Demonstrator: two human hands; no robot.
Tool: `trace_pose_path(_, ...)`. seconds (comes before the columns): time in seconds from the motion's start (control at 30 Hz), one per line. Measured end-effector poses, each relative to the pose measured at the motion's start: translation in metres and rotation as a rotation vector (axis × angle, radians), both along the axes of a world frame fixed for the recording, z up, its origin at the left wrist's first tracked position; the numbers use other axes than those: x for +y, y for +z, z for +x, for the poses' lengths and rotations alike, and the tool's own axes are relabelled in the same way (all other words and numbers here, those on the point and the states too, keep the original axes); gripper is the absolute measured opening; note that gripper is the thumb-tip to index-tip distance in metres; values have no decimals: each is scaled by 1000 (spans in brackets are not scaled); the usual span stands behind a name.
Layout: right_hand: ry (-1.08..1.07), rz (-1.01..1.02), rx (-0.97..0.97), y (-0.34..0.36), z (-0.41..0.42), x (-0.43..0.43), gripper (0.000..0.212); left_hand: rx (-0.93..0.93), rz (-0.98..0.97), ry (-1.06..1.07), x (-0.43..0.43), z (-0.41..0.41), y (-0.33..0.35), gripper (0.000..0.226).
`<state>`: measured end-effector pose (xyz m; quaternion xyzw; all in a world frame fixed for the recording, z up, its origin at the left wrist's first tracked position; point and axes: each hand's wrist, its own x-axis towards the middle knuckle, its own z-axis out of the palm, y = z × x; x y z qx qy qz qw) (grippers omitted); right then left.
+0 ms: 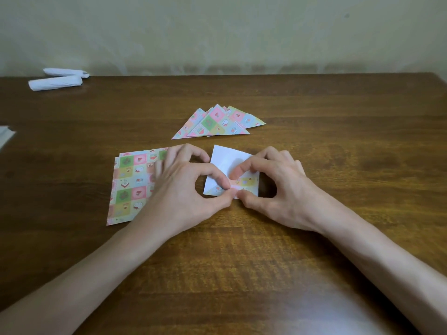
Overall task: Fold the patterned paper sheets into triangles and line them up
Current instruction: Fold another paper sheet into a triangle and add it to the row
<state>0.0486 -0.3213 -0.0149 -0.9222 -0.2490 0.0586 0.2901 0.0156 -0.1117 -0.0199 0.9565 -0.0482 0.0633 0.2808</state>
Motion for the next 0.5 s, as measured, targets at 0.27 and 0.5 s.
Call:
trace_pose_path(0.27, 47, 19, 82, 5, 4, -7, 36, 9, 26, -11, 1, 1, 2, 22)
trace_pose_path(0.5, 82, 47, 158, 11, 8, -14, 49, 30, 17, -16, 2, 2, 2, 22)
